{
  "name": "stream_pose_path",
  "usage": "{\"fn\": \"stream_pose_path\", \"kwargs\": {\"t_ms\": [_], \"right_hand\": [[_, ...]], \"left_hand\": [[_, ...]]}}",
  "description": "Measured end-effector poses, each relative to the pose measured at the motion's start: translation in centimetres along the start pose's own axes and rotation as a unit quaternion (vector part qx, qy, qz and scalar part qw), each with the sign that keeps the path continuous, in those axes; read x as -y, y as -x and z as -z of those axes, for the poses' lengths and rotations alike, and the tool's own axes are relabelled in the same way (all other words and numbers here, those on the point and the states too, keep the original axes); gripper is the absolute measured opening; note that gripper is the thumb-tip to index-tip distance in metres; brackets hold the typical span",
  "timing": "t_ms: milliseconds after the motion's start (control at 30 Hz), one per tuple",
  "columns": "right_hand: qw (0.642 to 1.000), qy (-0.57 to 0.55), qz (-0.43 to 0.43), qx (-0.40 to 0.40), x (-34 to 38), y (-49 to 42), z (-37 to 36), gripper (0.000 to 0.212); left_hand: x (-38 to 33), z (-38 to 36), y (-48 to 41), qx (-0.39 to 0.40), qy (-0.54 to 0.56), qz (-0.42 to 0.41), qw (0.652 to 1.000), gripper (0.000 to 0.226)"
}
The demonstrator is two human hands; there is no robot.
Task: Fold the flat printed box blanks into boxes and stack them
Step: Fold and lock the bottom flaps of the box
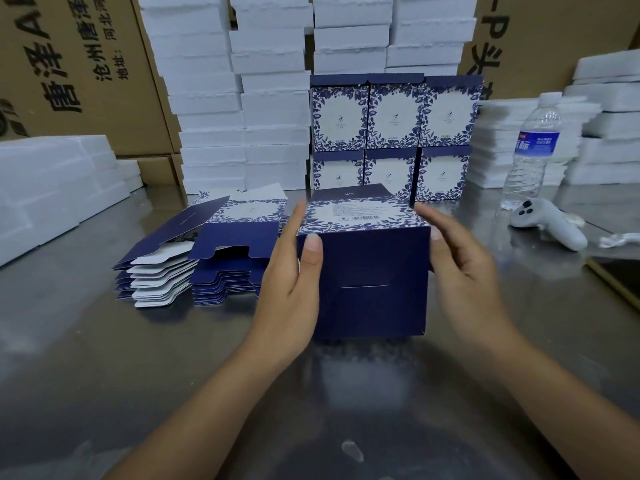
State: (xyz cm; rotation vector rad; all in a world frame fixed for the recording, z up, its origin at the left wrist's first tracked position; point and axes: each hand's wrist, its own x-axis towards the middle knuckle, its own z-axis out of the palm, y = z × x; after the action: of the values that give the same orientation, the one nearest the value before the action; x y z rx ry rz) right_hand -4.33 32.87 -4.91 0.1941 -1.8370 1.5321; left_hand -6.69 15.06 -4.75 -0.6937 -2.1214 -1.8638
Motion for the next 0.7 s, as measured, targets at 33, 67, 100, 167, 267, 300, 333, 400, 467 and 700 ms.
{"fn": "stream_pose_path", "kwargs": {"t_ms": [33,67,100,167,267,300,333,400,467,700], "right_hand": [[1.000,-0.013,-0.017,0.002,0.1,0.0,-0.1,0.026],[0.999,-0.023,-0.042,0.005,0.0,0.0,-0.2,0.032],[0.997,-0.027,-0.078,0.007,-0.2,-0.1,-0.2,0.047],[0.985,-0.021,-0.172,0.027,-0.6,-0.2,-0.1,0.086],[0.961,-0.033,-0.263,0.075,-1.3,-0.4,0.3,0.121],[0.957,-0.044,-0.273,0.085,-1.4,-0.4,0.3,0.123],[0.956,-0.058,-0.273,0.090,-1.4,-0.3,0.2,0.124],[0.959,-0.088,-0.257,0.085,-1.2,-0.2,0.1,0.127],[0.970,-0.095,-0.215,0.060,-0.7,-0.1,0.0,0.135],[0.999,0.033,-0.041,0.001,0.4,0.2,0.2,0.120]], "left_hand": [[0.0,0.0,-0.1,-0.005,0.005,0.002,1.000,0.059],[0.0,0.0,-0.1,-0.012,0.013,0.004,1.000,0.060],[0.0,0.0,-0.2,-0.017,0.022,0.009,1.000,0.061],[0.0,0.0,-0.2,-0.019,0.040,0.017,0.999,0.060],[0.0,0.1,-0.1,-0.025,0.041,0.016,0.999,0.057],[0.0,0.1,-0.2,-0.030,0.052,0.013,0.998,0.054],[0.0,0.1,-0.2,-0.036,0.068,0.010,0.997,0.049],[0.2,0.2,-0.5,-0.049,0.082,0.009,0.995,0.035],[0.6,0.3,-0.9,-0.050,0.091,0.014,0.994,0.024],[1.7,0.9,-1.2,0.034,0.067,0.036,0.997,0.049]]}}
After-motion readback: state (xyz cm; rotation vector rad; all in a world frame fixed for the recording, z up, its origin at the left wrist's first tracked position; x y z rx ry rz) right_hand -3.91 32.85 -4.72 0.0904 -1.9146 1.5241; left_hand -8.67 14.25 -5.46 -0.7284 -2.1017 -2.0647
